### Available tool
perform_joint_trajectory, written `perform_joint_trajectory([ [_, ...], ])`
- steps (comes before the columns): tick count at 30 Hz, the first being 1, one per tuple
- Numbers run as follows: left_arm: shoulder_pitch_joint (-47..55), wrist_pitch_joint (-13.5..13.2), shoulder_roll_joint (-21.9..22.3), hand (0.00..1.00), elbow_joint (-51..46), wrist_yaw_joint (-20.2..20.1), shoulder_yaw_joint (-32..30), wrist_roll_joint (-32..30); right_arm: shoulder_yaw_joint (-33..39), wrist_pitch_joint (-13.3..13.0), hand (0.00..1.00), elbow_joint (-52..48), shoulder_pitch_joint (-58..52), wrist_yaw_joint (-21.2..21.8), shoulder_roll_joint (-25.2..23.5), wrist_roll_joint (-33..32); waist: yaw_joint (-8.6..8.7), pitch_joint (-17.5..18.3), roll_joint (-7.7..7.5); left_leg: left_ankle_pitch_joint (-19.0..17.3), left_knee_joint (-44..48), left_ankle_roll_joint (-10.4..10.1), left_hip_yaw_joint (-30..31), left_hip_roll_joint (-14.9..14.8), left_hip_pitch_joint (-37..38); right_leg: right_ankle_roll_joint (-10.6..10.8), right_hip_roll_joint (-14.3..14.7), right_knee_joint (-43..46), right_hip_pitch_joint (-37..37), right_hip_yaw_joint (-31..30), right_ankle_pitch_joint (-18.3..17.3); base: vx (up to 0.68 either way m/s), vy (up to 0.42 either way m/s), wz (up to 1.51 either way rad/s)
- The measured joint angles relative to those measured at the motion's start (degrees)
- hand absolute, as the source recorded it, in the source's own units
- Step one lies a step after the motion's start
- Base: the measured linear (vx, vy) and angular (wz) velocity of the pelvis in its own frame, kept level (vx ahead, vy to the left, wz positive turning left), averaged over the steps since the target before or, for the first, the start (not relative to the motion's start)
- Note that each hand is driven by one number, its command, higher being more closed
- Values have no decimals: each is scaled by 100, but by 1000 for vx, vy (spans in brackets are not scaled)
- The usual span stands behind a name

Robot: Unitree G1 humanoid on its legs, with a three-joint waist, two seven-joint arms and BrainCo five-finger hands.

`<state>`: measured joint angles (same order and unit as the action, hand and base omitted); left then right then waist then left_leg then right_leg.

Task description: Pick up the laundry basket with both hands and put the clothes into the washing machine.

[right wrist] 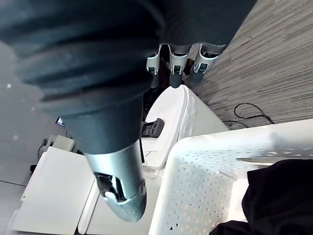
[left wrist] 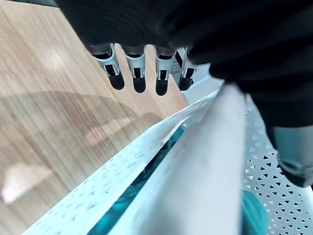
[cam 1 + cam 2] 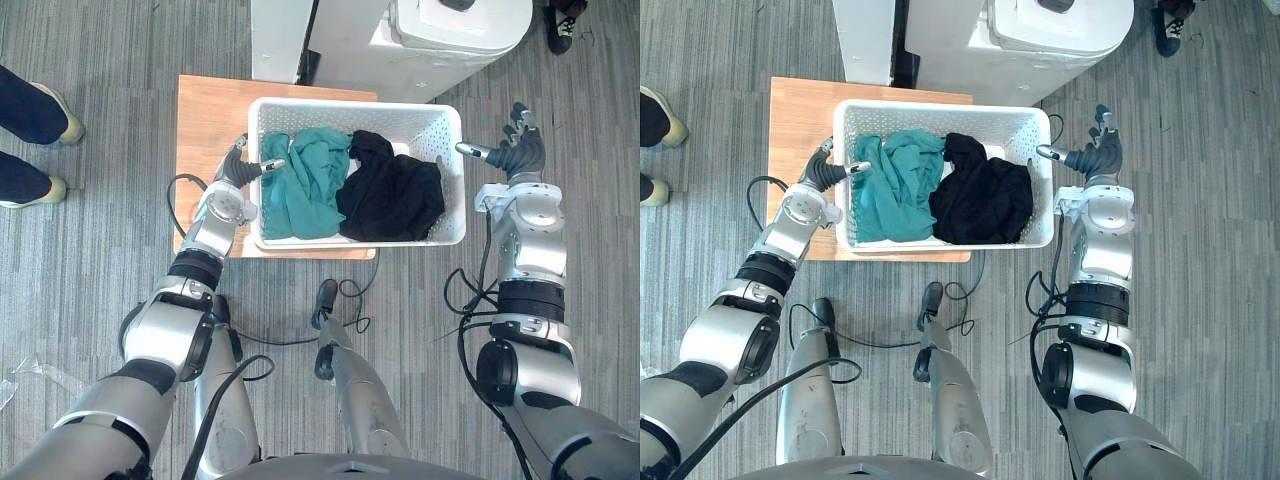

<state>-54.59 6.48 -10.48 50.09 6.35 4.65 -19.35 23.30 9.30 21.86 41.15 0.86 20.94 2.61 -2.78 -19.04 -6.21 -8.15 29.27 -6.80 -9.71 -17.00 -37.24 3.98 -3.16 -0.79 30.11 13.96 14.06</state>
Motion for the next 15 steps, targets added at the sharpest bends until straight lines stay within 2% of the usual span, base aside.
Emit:
perform_joint_trajectory([
  [15, -11, -224, 28, 0, -227, 40, -72, 65, -5, 67, 0, 900, 72, 298, -8, -55, -84, 4, 9, -18, 119, 8, 45, 9, -307, -73, -24, 95, 292, 54, -30, -1, 0, 0],
])
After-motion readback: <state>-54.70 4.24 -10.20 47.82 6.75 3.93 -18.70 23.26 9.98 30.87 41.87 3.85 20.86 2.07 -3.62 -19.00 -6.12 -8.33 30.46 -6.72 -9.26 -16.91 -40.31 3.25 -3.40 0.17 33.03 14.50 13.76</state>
